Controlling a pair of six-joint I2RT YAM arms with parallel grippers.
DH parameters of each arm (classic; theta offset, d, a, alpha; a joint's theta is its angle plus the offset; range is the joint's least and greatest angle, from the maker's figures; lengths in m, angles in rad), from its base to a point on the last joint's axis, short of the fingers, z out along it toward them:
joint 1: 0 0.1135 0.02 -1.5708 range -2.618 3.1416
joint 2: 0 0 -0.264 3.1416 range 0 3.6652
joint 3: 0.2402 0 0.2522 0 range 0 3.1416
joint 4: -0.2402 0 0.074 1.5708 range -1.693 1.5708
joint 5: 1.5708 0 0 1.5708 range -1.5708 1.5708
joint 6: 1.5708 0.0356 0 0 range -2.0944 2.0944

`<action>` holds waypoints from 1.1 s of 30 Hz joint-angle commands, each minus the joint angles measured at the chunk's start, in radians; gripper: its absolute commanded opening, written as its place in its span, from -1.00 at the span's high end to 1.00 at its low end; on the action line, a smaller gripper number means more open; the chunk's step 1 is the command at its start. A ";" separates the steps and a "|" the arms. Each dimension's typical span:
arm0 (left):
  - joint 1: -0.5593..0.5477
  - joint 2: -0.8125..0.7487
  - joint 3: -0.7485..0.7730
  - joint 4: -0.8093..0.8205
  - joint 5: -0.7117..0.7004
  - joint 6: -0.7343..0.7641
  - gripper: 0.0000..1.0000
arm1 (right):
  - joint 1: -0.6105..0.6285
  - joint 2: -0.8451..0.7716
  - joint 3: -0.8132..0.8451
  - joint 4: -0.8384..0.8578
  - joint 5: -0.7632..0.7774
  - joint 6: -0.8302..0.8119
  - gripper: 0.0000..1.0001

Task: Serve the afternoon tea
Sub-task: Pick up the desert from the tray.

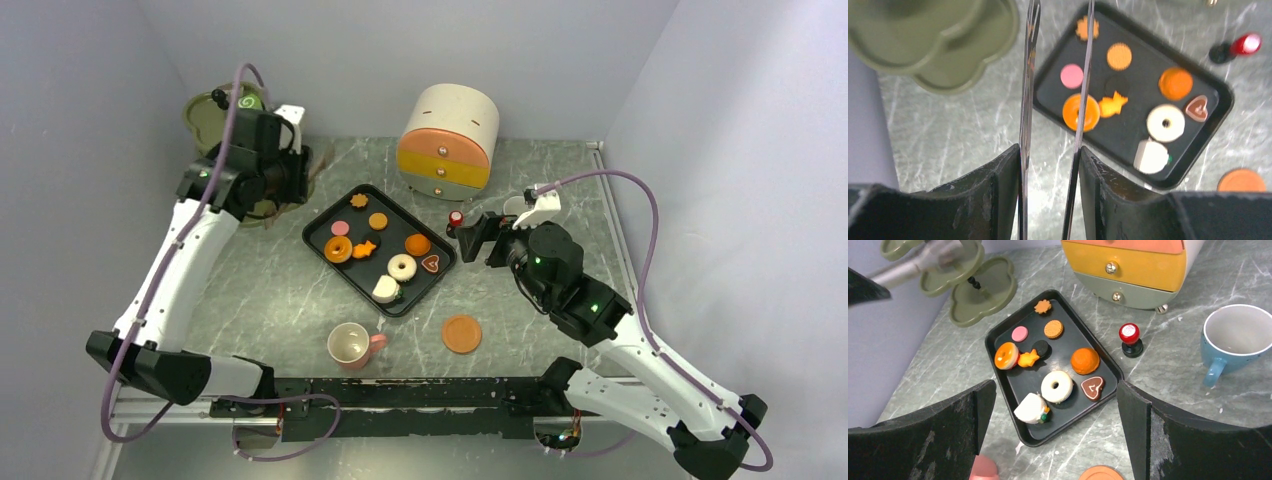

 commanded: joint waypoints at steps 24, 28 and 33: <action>-0.251 0.073 -0.361 -0.068 -0.077 -0.134 0.03 | -0.006 0.015 0.027 0.028 0.013 -0.026 -0.90; -0.272 0.123 -0.361 -0.089 -0.106 -0.140 0.03 | -0.005 0.013 0.026 0.032 0.011 -0.025 -0.90; -0.276 0.129 -0.407 -0.059 -0.112 -0.146 0.03 | -0.005 0.011 0.019 0.031 0.012 -0.021 -0.89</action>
